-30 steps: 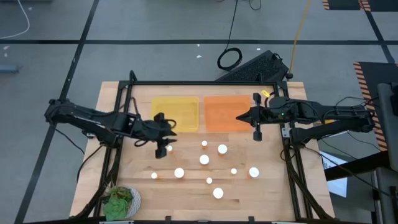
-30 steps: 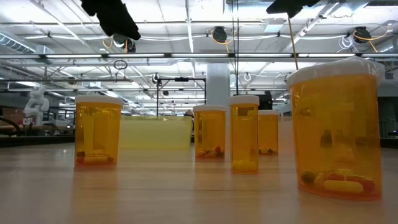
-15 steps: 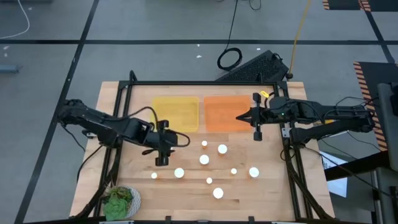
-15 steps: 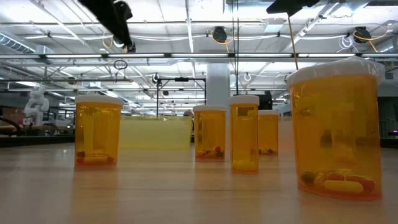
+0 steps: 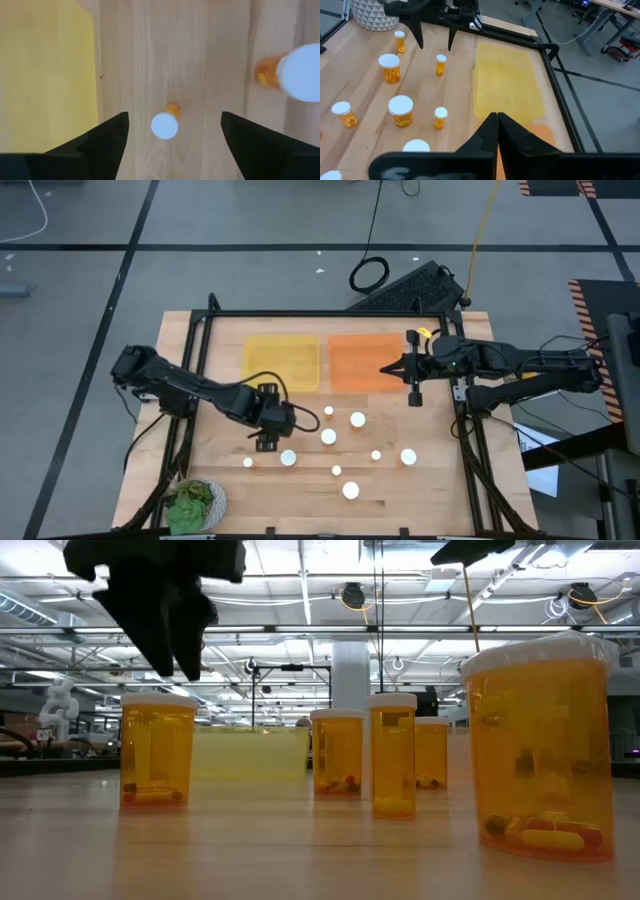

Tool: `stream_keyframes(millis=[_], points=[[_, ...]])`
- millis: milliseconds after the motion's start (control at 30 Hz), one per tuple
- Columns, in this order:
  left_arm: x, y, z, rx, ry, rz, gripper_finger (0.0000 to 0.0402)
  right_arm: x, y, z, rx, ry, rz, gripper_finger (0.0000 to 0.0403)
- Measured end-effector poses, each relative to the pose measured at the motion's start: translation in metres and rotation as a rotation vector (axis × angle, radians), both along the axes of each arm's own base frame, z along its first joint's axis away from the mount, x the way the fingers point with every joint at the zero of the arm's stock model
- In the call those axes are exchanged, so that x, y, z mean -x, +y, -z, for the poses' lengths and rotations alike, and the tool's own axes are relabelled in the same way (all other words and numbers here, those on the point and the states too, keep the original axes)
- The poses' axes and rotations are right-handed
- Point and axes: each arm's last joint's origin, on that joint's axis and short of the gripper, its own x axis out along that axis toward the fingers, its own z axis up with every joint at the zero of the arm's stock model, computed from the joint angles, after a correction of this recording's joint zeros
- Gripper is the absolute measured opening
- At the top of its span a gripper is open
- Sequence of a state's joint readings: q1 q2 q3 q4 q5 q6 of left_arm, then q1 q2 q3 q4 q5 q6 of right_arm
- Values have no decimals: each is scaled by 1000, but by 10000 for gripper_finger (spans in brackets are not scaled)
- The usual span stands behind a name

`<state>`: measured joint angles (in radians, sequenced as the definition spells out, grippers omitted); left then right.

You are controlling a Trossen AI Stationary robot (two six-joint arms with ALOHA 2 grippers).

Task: Pick and place medicine bottles into bin by pill shape (circle, oval)
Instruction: Put the small orange pill bottle into the yellow bin

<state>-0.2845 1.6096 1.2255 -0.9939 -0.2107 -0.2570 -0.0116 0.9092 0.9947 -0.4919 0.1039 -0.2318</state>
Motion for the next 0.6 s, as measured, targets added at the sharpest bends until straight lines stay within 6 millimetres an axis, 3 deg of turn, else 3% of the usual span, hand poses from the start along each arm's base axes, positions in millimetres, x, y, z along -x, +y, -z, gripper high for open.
stream_keyframes(millis=[367,600], points=[[-12,-2,29,-63,88,-5,290,0,0,1,-6,7,3,0],[-5,0,40,-85,126,-18,291,0,0,1,-3,6,2,0]])
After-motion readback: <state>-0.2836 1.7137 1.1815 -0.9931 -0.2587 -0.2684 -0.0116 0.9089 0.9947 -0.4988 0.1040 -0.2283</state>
